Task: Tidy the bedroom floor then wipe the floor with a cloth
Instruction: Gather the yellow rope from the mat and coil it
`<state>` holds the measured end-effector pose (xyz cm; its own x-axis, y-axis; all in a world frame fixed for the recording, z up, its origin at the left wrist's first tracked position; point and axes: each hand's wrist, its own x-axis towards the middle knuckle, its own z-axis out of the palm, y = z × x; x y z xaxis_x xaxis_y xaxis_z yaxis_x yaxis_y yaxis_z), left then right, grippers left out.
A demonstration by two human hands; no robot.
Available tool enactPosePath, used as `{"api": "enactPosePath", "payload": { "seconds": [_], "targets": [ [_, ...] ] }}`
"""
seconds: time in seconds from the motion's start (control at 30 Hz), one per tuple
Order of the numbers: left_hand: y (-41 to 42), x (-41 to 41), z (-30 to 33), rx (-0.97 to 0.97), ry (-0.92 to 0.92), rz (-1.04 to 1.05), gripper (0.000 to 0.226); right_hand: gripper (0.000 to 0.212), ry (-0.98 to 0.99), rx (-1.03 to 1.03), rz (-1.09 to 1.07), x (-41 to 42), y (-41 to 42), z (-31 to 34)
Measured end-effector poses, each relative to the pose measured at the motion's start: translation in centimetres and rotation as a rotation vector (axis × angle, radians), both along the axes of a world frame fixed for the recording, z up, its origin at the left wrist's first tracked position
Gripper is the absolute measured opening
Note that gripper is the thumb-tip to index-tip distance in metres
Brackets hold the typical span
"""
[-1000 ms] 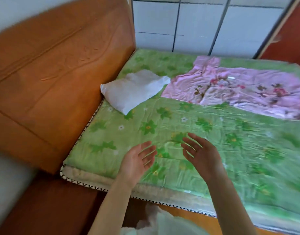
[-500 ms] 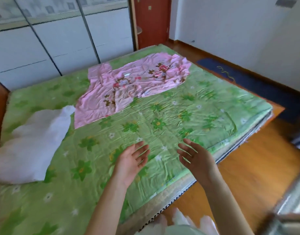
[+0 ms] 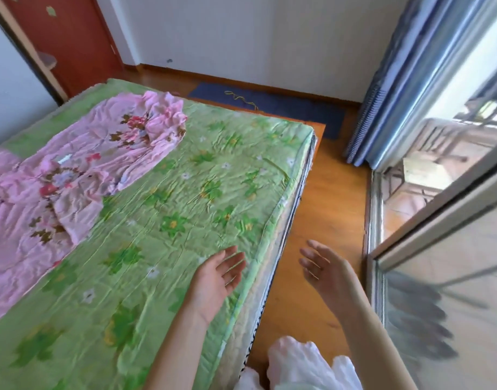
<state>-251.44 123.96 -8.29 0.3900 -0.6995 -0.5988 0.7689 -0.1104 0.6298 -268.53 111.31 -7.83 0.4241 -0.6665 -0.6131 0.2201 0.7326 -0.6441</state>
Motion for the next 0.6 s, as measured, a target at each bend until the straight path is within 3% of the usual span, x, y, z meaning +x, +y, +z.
{"api": "enactPosePath", "payload": {
  "seconds": [0.3, 0.6],
  "targets": [
    [-9.3, -2.6, -0.7, 0.075, 0.038, -0.222, 0.025, 0.017, 0.010, -0.006, -0.277, -5.9, -4.9, -0.8],
    [-20.7, -3.4, -0.7, 0.102, 0.006, -0.206, 0.025, 0.019, -0.049, -0.036, -0.292, -6.1, -17.1, -0.5]
  ]
}}
